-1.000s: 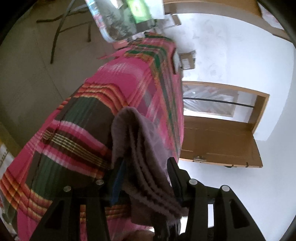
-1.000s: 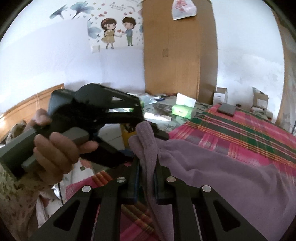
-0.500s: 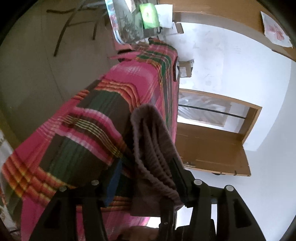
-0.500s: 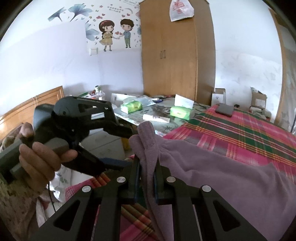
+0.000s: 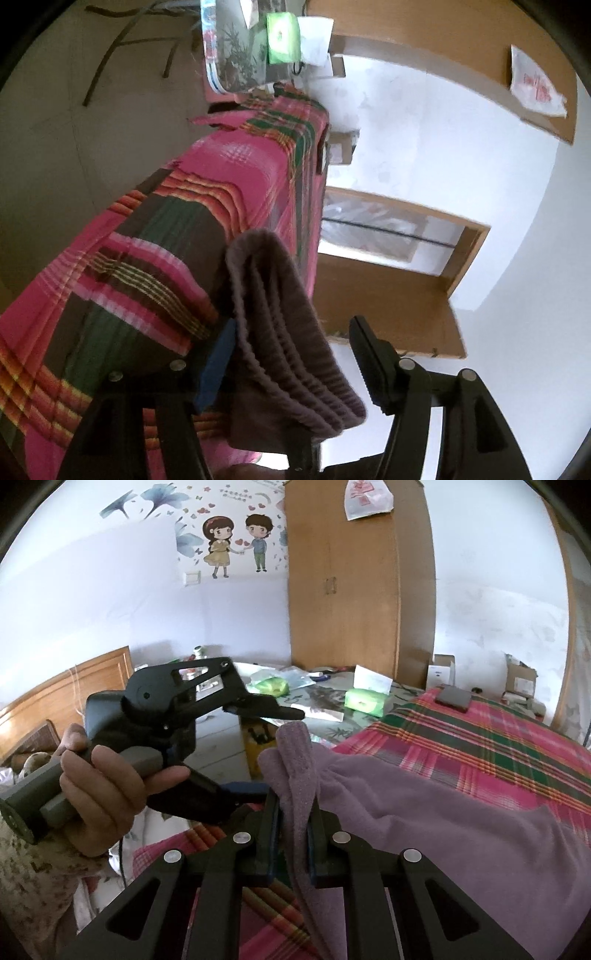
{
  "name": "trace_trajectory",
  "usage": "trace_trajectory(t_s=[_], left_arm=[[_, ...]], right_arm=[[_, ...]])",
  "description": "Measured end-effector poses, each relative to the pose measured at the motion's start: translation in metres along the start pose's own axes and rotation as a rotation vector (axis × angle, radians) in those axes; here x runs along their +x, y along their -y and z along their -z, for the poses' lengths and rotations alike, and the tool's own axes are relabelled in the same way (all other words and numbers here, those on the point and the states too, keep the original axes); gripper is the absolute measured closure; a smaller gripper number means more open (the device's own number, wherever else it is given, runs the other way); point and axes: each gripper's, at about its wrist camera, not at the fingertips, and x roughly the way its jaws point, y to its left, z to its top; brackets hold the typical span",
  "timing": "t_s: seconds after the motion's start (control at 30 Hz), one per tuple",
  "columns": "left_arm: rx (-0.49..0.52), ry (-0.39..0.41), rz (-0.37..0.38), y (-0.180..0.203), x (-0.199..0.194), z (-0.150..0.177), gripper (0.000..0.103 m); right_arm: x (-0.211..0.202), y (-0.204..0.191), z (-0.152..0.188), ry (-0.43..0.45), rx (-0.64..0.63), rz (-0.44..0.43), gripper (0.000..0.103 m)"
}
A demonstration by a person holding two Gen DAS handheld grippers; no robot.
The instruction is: Fold clothes
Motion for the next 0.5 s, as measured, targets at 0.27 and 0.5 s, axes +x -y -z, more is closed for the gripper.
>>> trace_trajectory(t_s=[0.27,0.5], left_arm=[[0.034,-0.045,-0.075,0.009,0.027,-0.013,0.040],[0.086,-0.081,-0.183,0.021,0.051,-0.031,0.065]], right_arm=[[-0.002,-0.002,0.001,0.005,-0.007,-0.013,0.091],[-0.001,-0.006,0.001,-0.008,-0.022,-0.023,0.091]])
